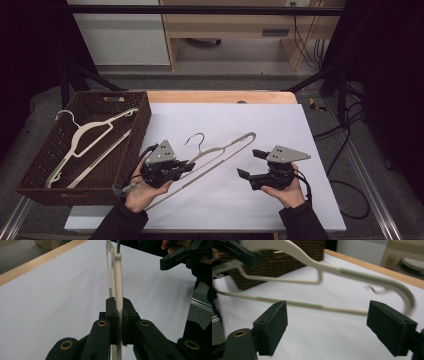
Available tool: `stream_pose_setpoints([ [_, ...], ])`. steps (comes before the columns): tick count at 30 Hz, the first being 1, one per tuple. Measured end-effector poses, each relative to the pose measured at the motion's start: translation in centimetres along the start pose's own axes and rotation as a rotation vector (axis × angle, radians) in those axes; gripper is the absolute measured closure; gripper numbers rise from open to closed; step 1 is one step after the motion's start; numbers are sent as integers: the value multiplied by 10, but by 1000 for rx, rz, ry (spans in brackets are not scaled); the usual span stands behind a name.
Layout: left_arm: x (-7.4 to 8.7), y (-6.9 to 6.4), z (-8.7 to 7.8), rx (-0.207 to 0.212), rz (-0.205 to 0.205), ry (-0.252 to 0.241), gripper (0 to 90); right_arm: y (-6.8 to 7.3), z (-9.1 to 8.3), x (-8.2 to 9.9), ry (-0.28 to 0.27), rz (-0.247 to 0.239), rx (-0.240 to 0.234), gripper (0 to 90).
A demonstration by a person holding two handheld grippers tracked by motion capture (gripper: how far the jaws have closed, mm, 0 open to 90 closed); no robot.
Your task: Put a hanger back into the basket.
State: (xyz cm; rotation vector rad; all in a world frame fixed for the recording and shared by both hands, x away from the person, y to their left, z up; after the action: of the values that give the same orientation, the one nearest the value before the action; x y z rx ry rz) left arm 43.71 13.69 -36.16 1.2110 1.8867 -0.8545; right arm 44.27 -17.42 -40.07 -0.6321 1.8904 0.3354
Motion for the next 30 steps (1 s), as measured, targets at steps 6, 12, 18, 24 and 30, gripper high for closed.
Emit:
stream_pose_setpoints([
  [6,-15,0,-19,-30,-1,-27,861,-16,-7,10,-10,61,104,93],
  [12,-31,-1,-41,-41,9,-49,861,-25,-18,14,-26,104,154,80],
  [18,-47,-1,-66,-56,39,-74,861,-31,-24,19,-20,116,186,60],
  [24,-54,14,-100,-64,39,-116,860,-33,-24,20,-14,126,209,41],
  [30,-58,28,-138,-120,31,-145,861,-33,-25,19,-20,130,209,36],
])
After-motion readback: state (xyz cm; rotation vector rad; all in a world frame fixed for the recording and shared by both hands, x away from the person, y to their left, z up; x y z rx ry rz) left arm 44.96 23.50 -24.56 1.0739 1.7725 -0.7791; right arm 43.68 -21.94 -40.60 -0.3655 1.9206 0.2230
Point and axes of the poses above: each handheld gripper's, and its own axes: z roughly forward along the jaws, x roughly out of its underside, y roughly to its left, the point moved 2 cm from there along z, roughly forward along the jaws, and after that the axes turned 15 degrees about x, right-handed, at the moved point
